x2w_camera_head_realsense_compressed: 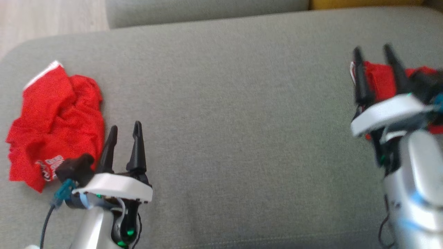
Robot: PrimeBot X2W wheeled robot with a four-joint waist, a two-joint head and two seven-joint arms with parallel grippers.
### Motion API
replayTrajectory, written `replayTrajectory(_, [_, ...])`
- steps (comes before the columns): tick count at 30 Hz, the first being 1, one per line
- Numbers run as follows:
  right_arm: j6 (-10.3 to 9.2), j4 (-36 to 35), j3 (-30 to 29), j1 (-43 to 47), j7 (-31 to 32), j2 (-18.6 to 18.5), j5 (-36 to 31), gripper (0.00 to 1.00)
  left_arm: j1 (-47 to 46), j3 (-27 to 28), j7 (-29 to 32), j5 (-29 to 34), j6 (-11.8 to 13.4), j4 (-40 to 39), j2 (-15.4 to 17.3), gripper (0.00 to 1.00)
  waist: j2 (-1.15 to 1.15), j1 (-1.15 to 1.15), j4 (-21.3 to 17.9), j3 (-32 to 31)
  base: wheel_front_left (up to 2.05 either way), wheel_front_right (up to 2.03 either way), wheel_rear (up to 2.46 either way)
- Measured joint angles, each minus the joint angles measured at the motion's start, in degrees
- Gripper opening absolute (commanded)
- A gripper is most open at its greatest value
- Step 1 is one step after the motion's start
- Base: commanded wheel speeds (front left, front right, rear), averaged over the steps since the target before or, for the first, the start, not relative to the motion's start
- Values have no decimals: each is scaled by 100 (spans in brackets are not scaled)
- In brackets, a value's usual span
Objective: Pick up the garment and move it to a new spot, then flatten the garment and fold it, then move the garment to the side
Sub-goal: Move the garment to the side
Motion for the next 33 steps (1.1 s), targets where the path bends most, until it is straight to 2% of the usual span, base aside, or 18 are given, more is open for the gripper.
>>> replayTrajectory(8, [0, -318, 111, 1156, -504, 371, 30, 100, 522, -226, 0, -29, 101, -24, 5, 100, 0, 0, 202, -513, 0, 0, 0])
replayTrajectory(15, [0, -343, -18, 2012, -892, 486, -250, 100, 964, -368, 0, -29, 179, -101, 12, 100, 0, 0, 334, -754, 0, 0, 0])
replayTrajectory(23, [0, -343, -31, 2522, -1101, 533, -291, 100, 1037, -312, 0, -27, 180, -396, 15, 100, 0, 0, 262, -770, 0, 0, 0])
replayTrajectory(33, [0, -323, -33, 2559, -1198, 534, -241, 100, 1038, -218, 0, -20, 198, -437, 15, 100, 0, 0, 97, -740, 0, 0, 0])
